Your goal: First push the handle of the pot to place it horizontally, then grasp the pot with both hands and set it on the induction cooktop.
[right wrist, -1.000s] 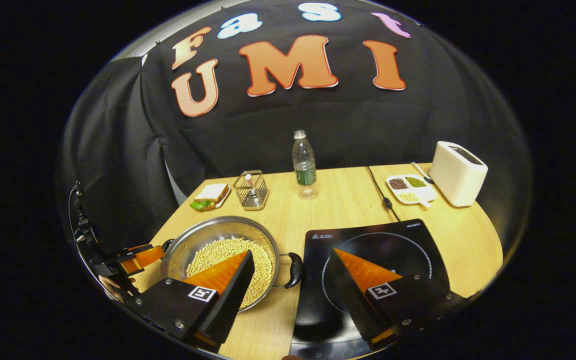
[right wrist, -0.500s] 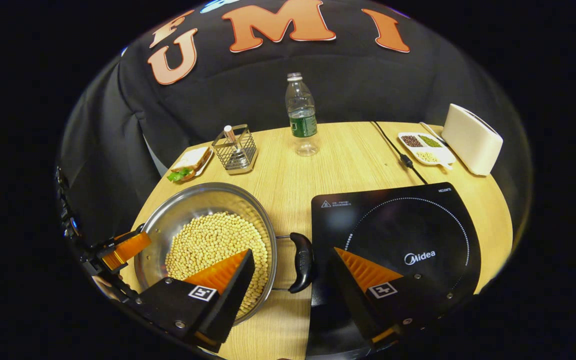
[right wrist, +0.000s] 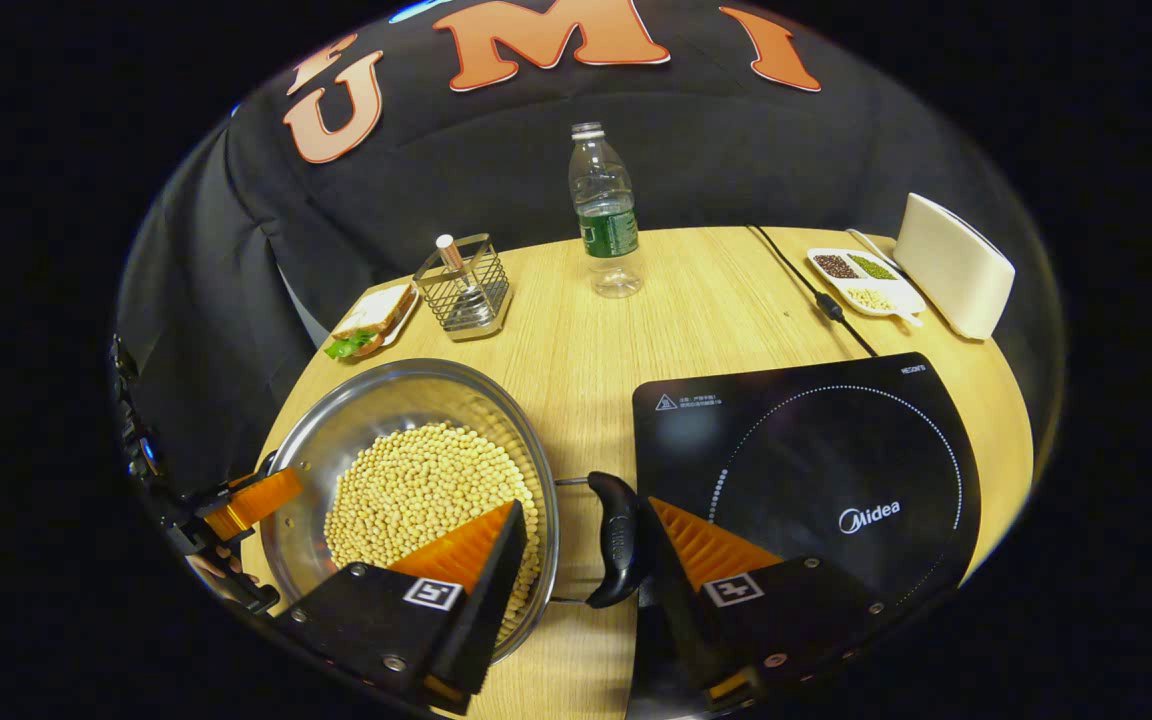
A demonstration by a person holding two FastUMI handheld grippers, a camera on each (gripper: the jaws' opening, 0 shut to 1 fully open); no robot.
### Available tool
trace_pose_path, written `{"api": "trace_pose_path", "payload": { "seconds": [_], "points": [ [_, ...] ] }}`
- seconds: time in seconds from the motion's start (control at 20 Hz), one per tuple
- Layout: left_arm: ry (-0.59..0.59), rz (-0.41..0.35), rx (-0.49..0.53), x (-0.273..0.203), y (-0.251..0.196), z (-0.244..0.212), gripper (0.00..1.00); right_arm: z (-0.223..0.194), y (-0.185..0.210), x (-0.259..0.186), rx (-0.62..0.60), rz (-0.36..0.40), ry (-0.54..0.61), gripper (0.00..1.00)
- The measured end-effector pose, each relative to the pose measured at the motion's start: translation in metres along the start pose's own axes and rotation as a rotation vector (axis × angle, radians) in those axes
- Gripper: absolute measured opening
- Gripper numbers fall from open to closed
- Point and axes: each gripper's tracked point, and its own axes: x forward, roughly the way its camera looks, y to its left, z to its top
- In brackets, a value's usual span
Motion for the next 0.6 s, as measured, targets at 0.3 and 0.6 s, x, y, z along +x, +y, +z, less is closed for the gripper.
{"api": "trace_pose_path", "payload": {
  "seconds": [0.3,0.6],
  "points": [
    [0.013,0.042,-0.088,-0.011,-0.005,-0.005,0.46,0.002,0.001,0.0,-0.031,-0.002,-0.001,0.53],
    [-0.048,0.072,-0.049,-0.053,-0.026,0.018,0.48,0.014,-0.01,-0.038,-0.019,0.024,-0.052,0.52]
  ]
}}
